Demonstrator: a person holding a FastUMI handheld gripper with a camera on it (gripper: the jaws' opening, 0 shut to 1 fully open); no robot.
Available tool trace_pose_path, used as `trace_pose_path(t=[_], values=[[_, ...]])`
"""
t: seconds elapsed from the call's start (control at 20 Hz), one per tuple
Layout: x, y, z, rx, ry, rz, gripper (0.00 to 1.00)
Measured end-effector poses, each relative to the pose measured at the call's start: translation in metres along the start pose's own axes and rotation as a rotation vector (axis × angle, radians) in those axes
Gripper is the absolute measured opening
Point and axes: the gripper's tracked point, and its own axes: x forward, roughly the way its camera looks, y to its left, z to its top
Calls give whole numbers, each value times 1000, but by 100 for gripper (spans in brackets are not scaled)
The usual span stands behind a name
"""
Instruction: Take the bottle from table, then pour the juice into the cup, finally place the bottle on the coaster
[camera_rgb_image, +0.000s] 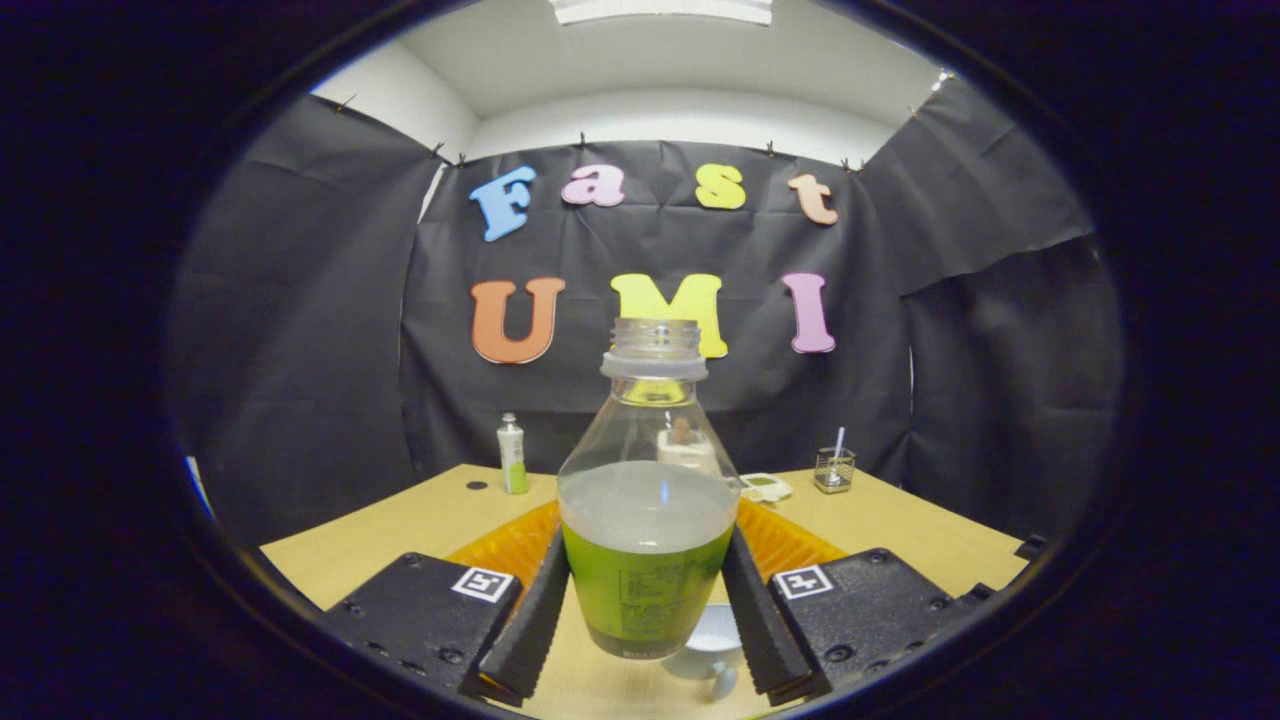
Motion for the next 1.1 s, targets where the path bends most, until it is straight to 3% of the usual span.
trace_pose_path(t=[0.5,0.8,1.1], values=[[116,4,-14,-148,68,-127,81],[184,1,-51,-137,130,-169,81],[215,-2,-85,-117,165,-224,82]])
